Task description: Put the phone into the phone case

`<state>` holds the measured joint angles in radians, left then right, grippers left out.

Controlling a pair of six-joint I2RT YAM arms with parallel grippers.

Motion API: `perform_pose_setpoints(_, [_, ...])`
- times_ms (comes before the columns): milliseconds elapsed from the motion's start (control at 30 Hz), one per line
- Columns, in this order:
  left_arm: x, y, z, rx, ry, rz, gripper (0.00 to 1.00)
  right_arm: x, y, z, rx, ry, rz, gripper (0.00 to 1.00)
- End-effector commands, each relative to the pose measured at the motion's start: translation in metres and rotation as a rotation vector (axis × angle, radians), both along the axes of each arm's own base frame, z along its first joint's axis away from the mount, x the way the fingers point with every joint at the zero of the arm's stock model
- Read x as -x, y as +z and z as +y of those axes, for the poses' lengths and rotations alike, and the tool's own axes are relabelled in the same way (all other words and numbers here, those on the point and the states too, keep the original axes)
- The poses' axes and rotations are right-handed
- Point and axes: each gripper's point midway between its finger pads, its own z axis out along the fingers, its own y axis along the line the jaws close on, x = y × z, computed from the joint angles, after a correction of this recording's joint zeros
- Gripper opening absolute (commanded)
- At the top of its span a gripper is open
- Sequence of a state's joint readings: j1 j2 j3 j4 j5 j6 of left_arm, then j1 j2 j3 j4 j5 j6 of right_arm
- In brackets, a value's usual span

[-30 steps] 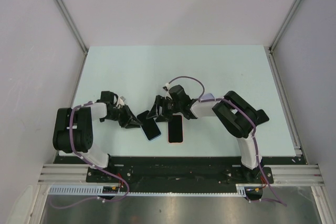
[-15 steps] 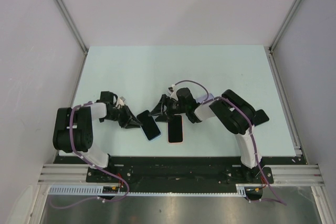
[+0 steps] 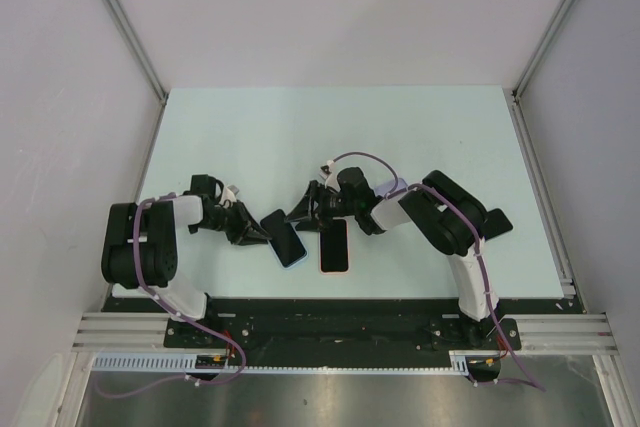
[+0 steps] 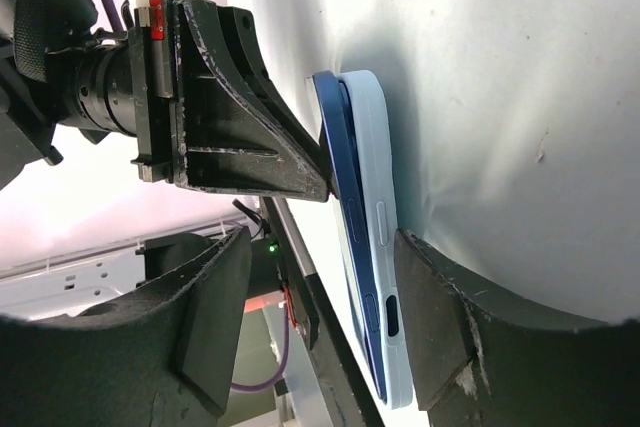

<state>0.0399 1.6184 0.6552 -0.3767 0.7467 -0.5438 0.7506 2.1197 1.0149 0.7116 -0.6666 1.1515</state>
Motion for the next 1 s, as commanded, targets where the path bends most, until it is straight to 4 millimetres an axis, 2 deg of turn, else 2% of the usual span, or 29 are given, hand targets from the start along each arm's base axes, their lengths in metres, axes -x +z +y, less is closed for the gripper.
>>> perform_pose_setpoints(0, [0.014, -0.005, -0.018, 0.06, -0.042, 0.054, 0.13, 0.033, 0.058, 0.027, -0.164, 0.155, -0.107, 0.59])
perform_pose_setpoints(567, [0.015, -0.011, -0.018, 0.062, -0.035, 0.067, 0.09, 0.057, 0.06, 0.036, -0.15, 0.21, -0.122, 0.51])
perform_pose_setpoints(733, [0.012, -0.009, -0.017, 0.054, -0.036, 0.049, 0.09, 0.055, 0.059, 0.033, -0.112, 0.197, -0.145, 0.51])
perform_pose_setpoints(967, [0.009, -0.006, -0.017, 0.05, -0.039, 0.034, 0.22, 0.054, 0.046, 0.024, 0.007, 0.193, -0.204, 0.51])
